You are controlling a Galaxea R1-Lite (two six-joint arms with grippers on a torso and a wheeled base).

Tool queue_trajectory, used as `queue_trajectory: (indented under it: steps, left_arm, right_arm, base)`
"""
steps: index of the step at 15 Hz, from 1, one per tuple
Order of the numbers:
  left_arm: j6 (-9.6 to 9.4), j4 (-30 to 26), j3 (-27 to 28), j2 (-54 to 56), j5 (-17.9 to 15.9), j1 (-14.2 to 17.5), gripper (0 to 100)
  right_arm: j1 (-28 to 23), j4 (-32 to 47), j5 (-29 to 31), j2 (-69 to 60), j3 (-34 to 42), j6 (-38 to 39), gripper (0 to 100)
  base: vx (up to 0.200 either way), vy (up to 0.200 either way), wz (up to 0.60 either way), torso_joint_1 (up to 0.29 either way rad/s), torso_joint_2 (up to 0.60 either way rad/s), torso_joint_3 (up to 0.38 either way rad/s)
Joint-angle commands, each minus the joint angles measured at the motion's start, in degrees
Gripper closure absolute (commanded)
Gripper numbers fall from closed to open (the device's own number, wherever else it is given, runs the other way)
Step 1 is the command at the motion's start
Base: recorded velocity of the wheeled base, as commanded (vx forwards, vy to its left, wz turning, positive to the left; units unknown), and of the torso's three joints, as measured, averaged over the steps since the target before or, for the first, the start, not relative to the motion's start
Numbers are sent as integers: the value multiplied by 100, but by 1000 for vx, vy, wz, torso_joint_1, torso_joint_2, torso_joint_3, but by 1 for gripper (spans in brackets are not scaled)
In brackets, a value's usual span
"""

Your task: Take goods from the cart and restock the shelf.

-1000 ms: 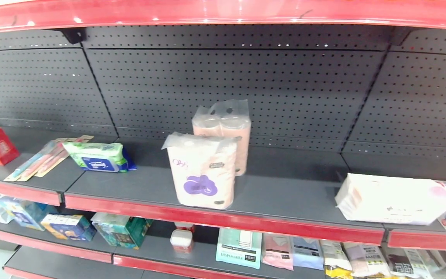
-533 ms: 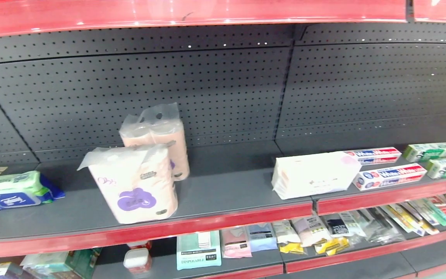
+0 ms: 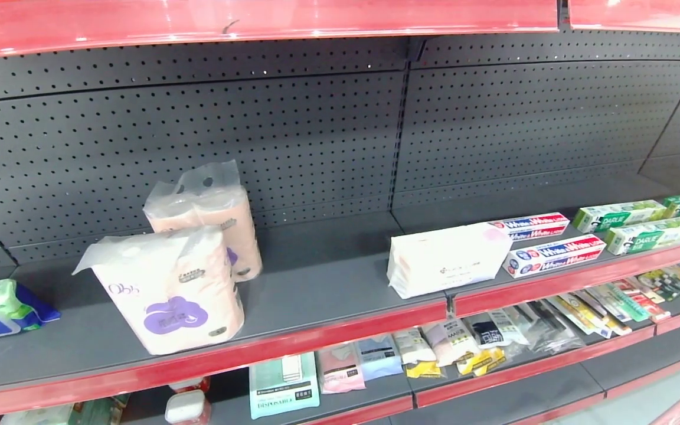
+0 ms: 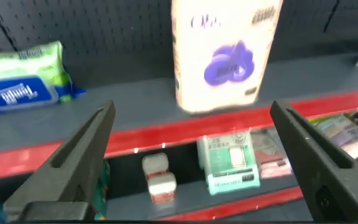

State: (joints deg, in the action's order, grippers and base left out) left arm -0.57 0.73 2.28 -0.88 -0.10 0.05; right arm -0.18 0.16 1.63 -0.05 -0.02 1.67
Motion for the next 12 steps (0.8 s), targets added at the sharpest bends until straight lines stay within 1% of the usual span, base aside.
queue_trajectory:
  steps: [1,2,3,4,5,7,8,9,10,11,12]
  left_arm:
    - [356,-64,2831,-1960,-78,-365,0]
    - [295,-126,3288,-2294,19,-312,0]
    - [57,-231,3639,-2830,792,118,0]
    - [57,-381,3490,-3076,1557,514,0]
    - [84,-565,3182,-3217,1943,716,0]
    - [110,-609,2532,-3208,1987,786,0]
    - [198,-636,2461,-3278,2014,874,0]
    - [347,-653,2461,-3445,2014,1050,0]
    - [418,-557,2497,-3982,2005,1612,0]
    - [418,-495,2497,-4122,1996,1806,0]
    - [418,-275,2514,-4667,1970,2289,0]
  right_arm:
    - [9,2,4,5,2,0,0]
    - [9,2,4,5,2,0,0]
    - [9,-7,4,5,-6,0,0]
    - [9,2,4,5,2,0,0]
    - [9,2,4,5,-6,0,0]
    - [9,2,4,5,2,0,0]
    - [1,2,4,5,2,0,0]
    - [9,2,4,5,2,0,0]
    - [9,2,4,5,2,0,0]
    - [1,2,4,5,2,0,0]
    - [9,-7,4,5,2,0,0]
  base:
    - [0,0,0,0,0,0]
    - [0,0,0,0,0,0]
    - [0,0,0,0,0,0]
    - [0,0,0,0,0,0]
    - [0,0,0,0,0,0]
    - [0,0,0,0,0,0]
    - [0,0,0,0,0,0]
    - [0,0,0,0,0,0]
    - [0,0,0,0,0,0]
    - [0,0,0,0,0,0]
    - [0,0,0,0,0,0]
